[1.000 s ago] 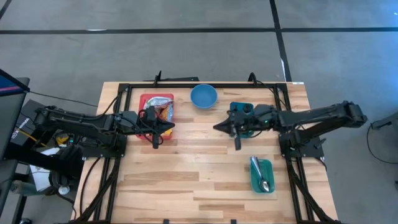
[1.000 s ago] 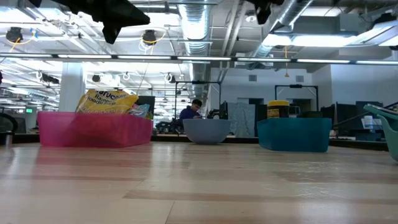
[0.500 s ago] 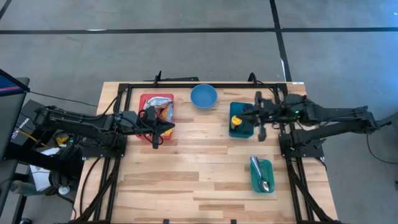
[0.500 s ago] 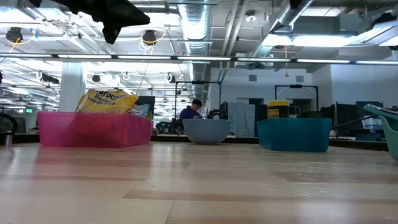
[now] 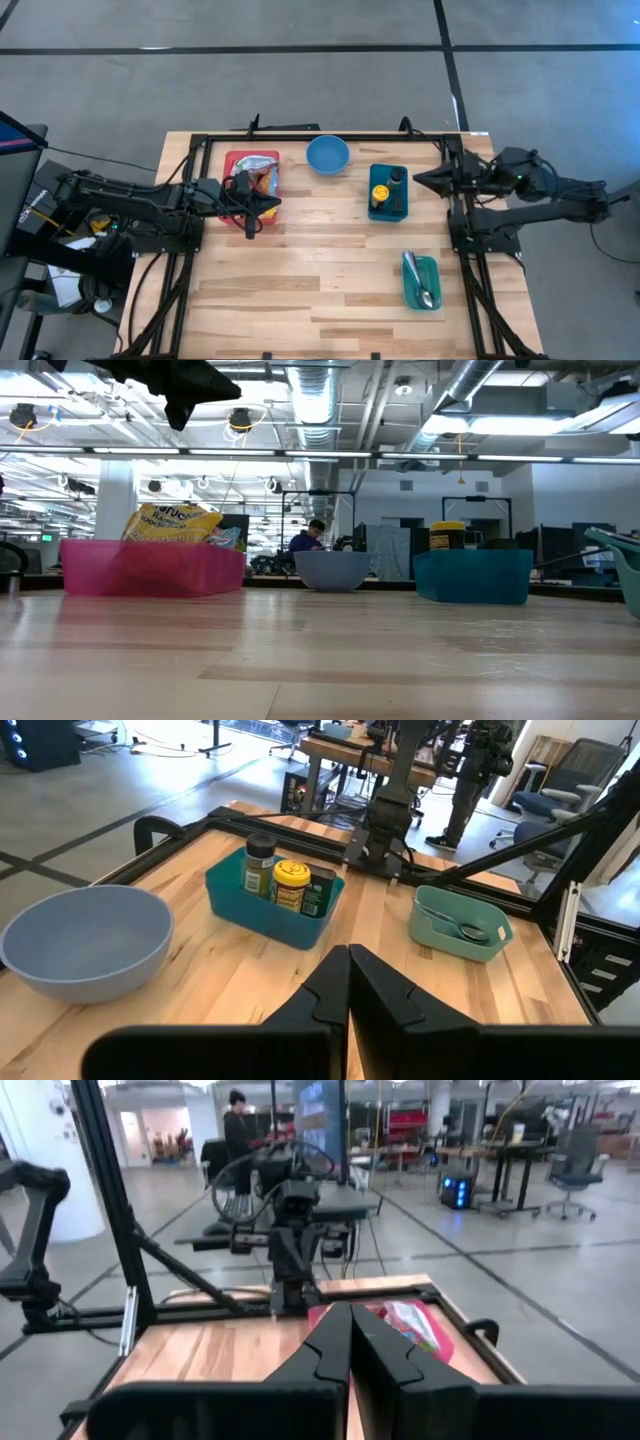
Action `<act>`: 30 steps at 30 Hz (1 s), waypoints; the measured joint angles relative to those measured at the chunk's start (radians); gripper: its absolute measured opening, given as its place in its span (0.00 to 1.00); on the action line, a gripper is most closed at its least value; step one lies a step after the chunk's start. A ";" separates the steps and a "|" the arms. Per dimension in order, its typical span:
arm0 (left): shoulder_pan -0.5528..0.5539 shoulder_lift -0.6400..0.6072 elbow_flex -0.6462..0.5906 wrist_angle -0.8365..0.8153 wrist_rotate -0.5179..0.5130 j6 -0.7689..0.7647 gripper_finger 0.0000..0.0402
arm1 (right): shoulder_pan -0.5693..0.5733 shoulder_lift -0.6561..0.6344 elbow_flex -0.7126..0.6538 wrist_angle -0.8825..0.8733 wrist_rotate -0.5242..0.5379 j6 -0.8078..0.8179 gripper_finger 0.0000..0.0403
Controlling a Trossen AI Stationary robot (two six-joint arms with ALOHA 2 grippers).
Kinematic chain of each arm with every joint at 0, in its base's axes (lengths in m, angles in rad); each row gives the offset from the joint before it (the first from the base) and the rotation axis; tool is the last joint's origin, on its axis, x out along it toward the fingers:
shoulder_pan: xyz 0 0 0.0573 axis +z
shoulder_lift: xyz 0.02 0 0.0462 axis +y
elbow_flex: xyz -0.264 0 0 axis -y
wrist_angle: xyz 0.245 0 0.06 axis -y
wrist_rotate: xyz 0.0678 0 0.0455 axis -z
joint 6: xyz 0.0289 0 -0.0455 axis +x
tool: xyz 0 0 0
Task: Pick & Place Food Item
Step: Return to Home Position
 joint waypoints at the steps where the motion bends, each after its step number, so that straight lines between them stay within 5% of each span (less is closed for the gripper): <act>1: 0.000 0.000 0.000 0.000 -0.001 0.000 0.00 | 0.000 -0.018 -0.014 0.003 0.000 0.000 0.00; 22: 0.000 0.000 0.000 0.001 -0.003 0.000 0.00 | 0.011 -0.545 -0.518 0.233 0.044 0.105 0.00; 30: 0.000 0.000 0.000 0.000 -0.003 0.000 0.00 | 0.008 -0.545 -0.593 0.295 0.045 0.124 0.00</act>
